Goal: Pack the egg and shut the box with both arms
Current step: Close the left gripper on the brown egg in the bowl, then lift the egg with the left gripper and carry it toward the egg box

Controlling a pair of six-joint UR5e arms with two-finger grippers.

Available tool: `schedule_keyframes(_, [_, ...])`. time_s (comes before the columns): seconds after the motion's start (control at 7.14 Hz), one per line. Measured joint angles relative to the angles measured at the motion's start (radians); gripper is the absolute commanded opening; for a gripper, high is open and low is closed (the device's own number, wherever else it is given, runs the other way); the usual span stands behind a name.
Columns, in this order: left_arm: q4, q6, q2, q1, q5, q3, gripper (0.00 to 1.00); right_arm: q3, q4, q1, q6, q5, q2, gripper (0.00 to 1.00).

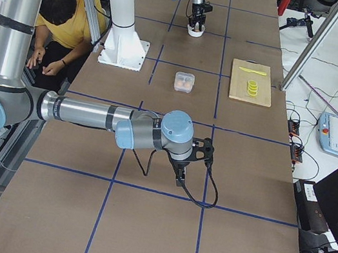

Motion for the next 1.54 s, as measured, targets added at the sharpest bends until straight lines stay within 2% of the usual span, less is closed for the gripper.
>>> schedule_keyframes(0.14, [0.000, 0.000, -0.005, 0.000, 0.000, 0.005, 0.70, 0.000, 0.000, 0.000, 0.000, 0.000, 0.001, 1.00])
schedule_keyframes(0.28, [0.000, 0.000, -0.008, 0.000, 0.000, 0.009, 0.66, 0.000, 0.000, 0.000, 0.000, 0.000, 0.001, 1.00])
schedule_keyframes(0.56, [-0.001, 0.002, -0.012, 0.000, 0.000, 0.014, 0.24, -0.002, 0.000, 0.000, 0.000, -0.001, 0.001, 1.00])
schedule_keyframes(0.84, [-0.004, 0.012, -0.011, -0.002, -0.002, 0.010, 0.04, -0.003, 0.001, 0.000, 0.000, -0.001, 0.001, 1.00])
schedule_keyframes(1.26, [-0.024, 0.122, 0.027, -0.020, -0.014, -0.031, 0.02, -0.003, 0.001, 0.000, -0.001, 0.000, 0.001, 1.00])
schedule_keyframes(1.54, [-0.117, 0.216, 0.042, -0.056, -0.017, -0.047, 0.02, -0.003, 0.001, 0.000, -0.001, 0.000, 0.001, 1.00])
